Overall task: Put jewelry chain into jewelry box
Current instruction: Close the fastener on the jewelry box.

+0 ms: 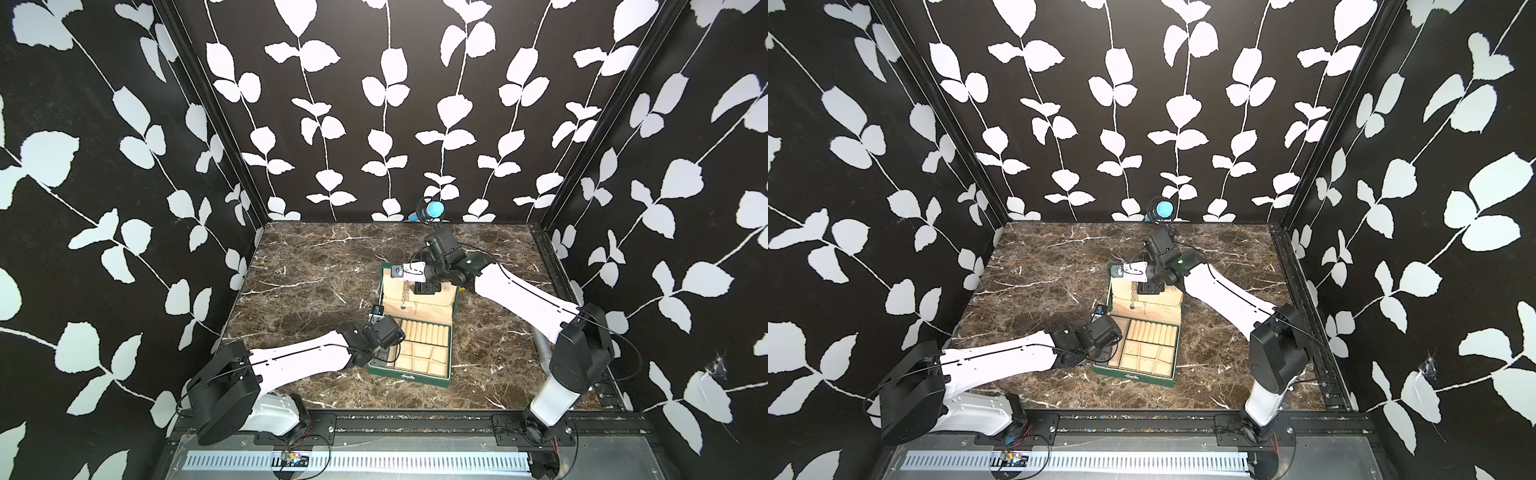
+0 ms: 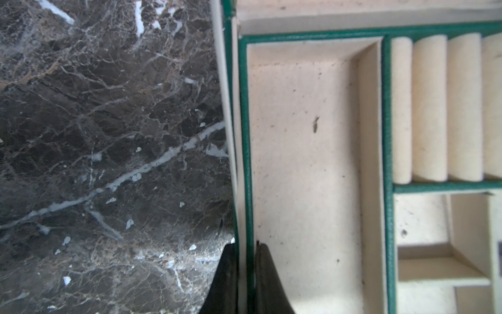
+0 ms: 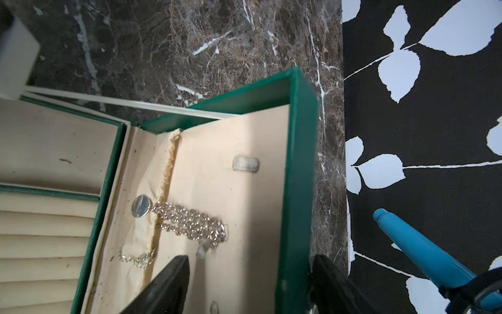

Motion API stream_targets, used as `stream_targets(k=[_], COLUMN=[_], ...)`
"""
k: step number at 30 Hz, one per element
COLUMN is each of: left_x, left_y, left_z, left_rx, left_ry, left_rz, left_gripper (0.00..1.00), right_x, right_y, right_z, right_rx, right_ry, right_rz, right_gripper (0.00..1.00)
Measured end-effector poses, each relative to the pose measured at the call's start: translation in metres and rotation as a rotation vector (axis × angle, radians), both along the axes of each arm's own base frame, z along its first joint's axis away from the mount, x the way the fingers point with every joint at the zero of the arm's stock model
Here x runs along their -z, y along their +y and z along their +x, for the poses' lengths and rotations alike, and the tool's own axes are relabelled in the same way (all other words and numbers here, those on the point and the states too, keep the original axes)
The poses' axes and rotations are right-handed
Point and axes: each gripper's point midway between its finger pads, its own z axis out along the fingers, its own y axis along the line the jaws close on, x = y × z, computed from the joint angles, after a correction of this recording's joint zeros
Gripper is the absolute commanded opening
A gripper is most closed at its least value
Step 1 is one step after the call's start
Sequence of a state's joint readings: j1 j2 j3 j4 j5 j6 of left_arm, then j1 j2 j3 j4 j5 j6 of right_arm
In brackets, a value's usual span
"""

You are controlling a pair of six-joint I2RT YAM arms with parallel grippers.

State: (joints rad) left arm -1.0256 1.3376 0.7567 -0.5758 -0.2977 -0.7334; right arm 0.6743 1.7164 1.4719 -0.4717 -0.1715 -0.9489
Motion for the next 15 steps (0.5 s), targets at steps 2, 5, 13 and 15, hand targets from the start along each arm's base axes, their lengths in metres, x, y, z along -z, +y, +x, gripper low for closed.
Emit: stream_targets(k=[2,5,13,15], left_x=[0.0000,0.0000,0.0001,0.0001], left_y=[-0.0001,-0.0002,-0.0002,-0.0002], left_z=[-0.0002,-0.0001,-0.0001,-0.0001], left_rx=[0.001,0.001,0.001,0.001], left_ry=[0.000,0.000,-0.001,-0.001], left_rz=[0.000,0.000,0.001,0.001], left_gripper=[0.09,0.09,0.09,0.08], right_x=[-0.0011,-0.0030,-0.0043,-0.0045], right_y=[0.0007,0.0020,0.0031,0.0032], right_z=[0.0008,0.0026,0.0038,0.0040], right_rx=[0.000,0.000,0.002,0.003], right_ry=[-0.003,-0.007,-0.012,-0.012], right_rz=[0.003,0.006,0.012,0.013], right_gripper=[0.66,0.63,0.56,0.54])
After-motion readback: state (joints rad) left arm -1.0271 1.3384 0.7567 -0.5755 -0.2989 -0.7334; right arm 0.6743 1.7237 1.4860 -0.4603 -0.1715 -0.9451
